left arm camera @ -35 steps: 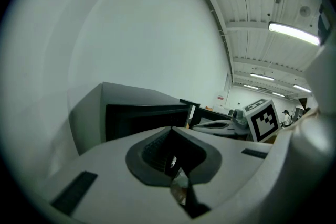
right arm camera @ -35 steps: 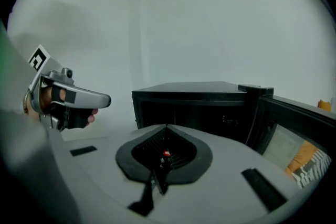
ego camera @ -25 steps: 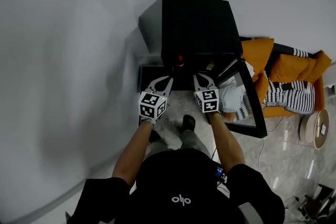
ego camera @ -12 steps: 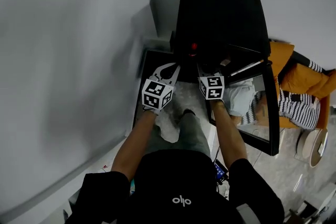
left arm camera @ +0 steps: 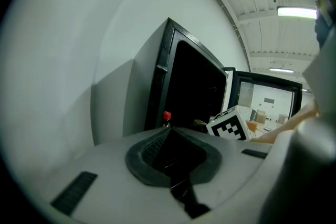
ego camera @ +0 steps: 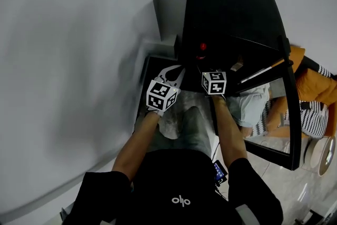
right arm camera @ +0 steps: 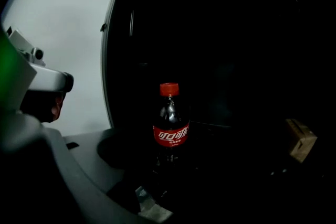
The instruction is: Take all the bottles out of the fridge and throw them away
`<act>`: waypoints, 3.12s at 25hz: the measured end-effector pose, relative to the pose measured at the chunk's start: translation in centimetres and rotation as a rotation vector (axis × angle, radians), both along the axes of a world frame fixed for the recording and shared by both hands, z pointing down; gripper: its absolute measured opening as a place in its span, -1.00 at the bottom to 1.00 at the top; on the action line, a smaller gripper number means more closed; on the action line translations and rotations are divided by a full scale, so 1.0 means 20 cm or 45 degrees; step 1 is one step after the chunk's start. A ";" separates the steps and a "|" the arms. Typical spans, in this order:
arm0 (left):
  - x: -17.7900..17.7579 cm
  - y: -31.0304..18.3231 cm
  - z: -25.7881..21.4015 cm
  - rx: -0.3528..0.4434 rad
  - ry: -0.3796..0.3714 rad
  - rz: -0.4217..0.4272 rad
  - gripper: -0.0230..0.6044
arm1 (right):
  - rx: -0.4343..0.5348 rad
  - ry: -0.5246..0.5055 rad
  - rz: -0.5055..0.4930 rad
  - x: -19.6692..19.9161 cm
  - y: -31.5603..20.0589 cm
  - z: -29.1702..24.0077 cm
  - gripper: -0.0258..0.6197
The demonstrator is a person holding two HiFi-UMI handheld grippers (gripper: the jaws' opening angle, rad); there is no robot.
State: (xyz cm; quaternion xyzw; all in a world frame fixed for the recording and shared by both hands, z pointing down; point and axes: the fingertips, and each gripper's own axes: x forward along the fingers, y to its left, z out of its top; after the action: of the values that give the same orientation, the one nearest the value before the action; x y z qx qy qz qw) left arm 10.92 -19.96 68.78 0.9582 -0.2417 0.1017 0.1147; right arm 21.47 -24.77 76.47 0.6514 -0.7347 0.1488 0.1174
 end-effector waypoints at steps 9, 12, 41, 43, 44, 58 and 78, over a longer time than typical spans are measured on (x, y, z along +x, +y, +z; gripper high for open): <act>-0.06 -0.10 0.07 0.036 0.017 -0.003 -0.92 | 0.028 0.006 0.037 0.00 -0.20 0.09 0.04; -0.08 -0.12 0.08 0.044 0.020 -0.006 -0.92 | 0.040 0.013 0.043 -0.01 -0.23 0.10 0.03; -0.20 0.14 -1.00 -0.023 -0.013 0.027 -0.92 | -0.050 0.006 0.049 -0.14 0.49 -1.03 0.03; -0.20 0.15 -1.08 -0.021 -0.010 0.025 -0.92 | -0.046 0.005 0.046 -0.14 0.51 -1.13 0.03; -0.20 0.16 -1.11 -0.021 -0.006 0.024 -0.92 | -0.043 0.006 0.044 -0.14 0.52 -1.17 0.03; -0.37 0.15 -1.18 -0.003 0.030 -0.127 -0.92 | -0.004 0.037 -0.111 -0.28 0.47 -1.33 0.03; -1.13 0.09 -1.13 -0.025 0.006 -0.589 -0.92 | -0.001 0.005 -0.576 -1.07 0.19 -1.31 0.03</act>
State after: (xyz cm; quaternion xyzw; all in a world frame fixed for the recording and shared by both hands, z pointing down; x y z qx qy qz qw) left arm -11.63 -18.15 46.13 0.8764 -0.4535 0.0727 0.1450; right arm -0.02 -20.94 50.25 0.4701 -0.8618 0.1176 0.1496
